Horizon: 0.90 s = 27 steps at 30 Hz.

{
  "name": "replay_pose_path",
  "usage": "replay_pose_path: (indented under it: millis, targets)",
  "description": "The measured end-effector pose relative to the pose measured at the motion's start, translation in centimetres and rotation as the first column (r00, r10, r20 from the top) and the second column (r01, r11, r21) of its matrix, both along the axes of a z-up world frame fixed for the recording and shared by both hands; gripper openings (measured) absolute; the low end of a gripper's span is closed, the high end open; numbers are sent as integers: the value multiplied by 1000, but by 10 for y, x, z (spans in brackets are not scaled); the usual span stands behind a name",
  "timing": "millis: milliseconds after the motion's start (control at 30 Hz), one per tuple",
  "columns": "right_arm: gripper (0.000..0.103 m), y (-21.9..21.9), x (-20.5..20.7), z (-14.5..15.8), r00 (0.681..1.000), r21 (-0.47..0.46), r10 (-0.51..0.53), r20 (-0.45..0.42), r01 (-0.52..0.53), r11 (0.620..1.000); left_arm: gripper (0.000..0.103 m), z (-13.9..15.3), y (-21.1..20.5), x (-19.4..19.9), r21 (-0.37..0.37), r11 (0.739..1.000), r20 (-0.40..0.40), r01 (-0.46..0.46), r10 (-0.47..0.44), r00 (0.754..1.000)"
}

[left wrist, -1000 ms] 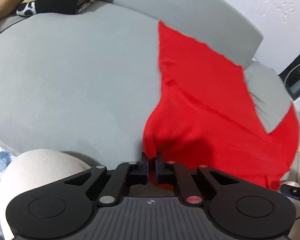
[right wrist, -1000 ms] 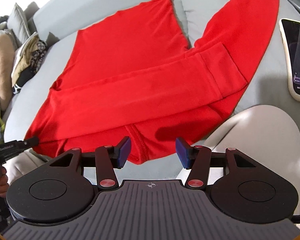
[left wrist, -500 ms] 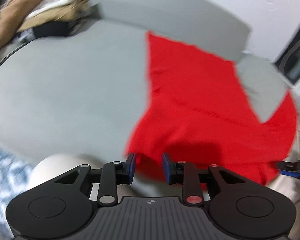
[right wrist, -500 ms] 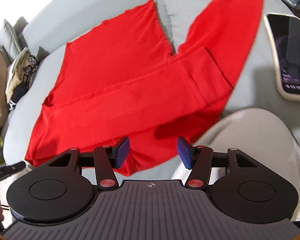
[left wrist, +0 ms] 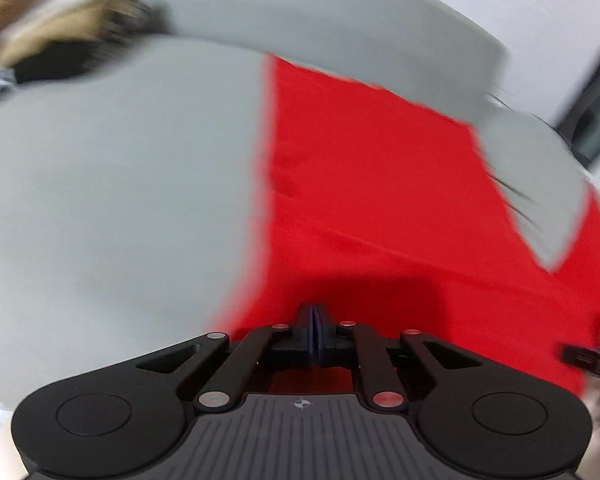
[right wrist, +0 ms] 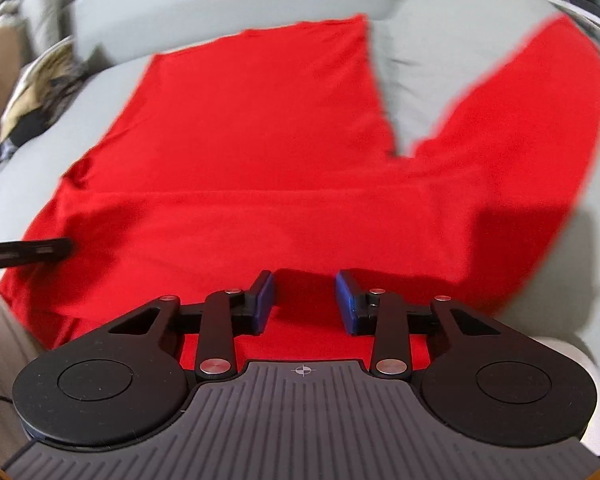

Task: Fold clothes

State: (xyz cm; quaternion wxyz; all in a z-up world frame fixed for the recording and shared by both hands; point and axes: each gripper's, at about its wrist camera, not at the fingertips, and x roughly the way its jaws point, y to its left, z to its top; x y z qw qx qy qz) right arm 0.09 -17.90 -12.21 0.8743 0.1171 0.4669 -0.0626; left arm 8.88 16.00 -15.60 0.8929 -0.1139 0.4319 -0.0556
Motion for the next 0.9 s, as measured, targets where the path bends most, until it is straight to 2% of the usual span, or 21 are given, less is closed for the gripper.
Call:
replay_pose_path:
  millis: [67, 133, 200, 233, 300, 333, 467, 567, 667, 733, 800, 867, 900]
  targets:
    - [40, -19, -7, -4, 998, 40, -68, -9, 68, 997, 7, 5, 18, -7, 57, 994, 3, -95, 95, 995]
    - [40, -33, -12, -3, 994, 92, -107, -20, 108, 990, 7, 10, 35, -13, 109, 977, 11, -185, 185, 983]
    - [42, -33, -15, 3, 994, 94, -107, -21, 108, 990, 10, 19, 34, -22, 66, 982, -4, -175, 176, 984]
    - [44, -31, -16, 6, 994, 91, -104, -20, 105, 990, 13, 24, 25, -24, 62, 988, -3, -143, 144, 990]
    - [46, -23, -20, 13, 998, 96, -67, -3, 67, 993, 28, 32, 4, -33, 58, 995, 26, -76, 74, 997]
    - [47, -18, -20, 15, 999, 94, -50, 2, 49, 994, 32, 36, -7, -38, 56, 998, 39, -41, 39, 998]
    - [51, 3, -16, 18, 1000, 81, 10, 11, -11, 997, 34, 39, -49, -54, 5, 995, 50, 104, -104, 993]
    - [51, 13, -9, 15, 1000, 40, 28, -1, -27, 999, 34, 30, -79, -60, 35, 979, 47, 201, -203, 978]
    - [53, 16, -10, 2, 998, 23, 36, -41, -35, 999, 32, 15, -92, -67, 51, 972, -34, 231, -229, 973]
    - [58, 18, -14, 0, 995, 26, 43, -89, -41, 999, 32, 13, -95, -73, 86, 962, -82, 258, -251, 964]
    - [58, 20, -21, -2, 986, 45, 48, -159, -41, 998, 32, 11, -93, -75, 85, 953, -183, 290, -272, 945]
    - [58, 20, -29, -3, 979, 66, 44, -201, -31, 997, 33, 5, -86, -80, 26, 950, -297, 310, -289, 910]
    - [58, 20, -34, -2, 978, 82, 44, -206, -27, 996, 34, 4, -82, -85, 12, 948, -320, 318, -298, 899]
